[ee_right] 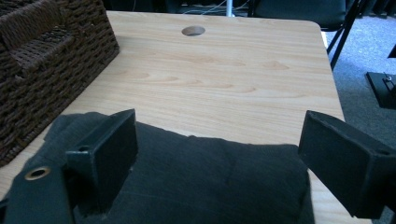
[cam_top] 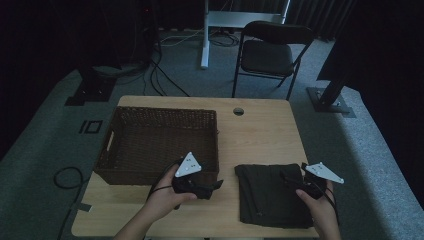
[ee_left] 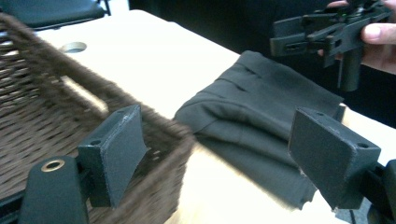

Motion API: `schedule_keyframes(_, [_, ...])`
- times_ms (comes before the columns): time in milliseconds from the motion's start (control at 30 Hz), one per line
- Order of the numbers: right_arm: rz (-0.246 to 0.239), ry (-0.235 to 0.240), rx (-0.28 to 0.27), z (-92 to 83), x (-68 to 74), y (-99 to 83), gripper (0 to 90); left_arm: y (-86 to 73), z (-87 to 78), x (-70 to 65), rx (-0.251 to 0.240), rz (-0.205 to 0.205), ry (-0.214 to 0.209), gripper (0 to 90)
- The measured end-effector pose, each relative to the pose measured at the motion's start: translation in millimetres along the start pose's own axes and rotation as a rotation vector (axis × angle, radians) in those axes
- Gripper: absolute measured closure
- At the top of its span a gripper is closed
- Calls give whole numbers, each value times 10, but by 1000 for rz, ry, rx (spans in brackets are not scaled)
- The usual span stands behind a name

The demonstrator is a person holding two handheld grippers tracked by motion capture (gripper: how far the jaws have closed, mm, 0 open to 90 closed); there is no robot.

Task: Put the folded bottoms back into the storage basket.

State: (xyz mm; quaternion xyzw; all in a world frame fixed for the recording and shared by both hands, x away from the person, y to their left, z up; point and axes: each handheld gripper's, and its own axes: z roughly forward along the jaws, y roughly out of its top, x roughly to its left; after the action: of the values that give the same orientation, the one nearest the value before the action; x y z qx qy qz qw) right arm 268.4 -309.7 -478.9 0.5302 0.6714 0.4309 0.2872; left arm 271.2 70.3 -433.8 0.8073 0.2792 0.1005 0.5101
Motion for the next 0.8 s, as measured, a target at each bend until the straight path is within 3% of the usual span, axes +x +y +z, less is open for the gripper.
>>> schedule_keyframes(367, [26,-27,11,-70,-190,-98,116,150,416,-384,15,38,-106,191])
schedule_keyframes(467, [28,-30,12,-80,-214,-114,116,164,565,-504,29,46,-142,191])
schedule_keyframes(500, [30,-37,17,-87,-243,-132,117,155,685,-575,43,42,-159,192])
schedule_keyframes(800, [33,-62,36,-76,-360,-218,117,50,1033,-671,95,14,-154,191])
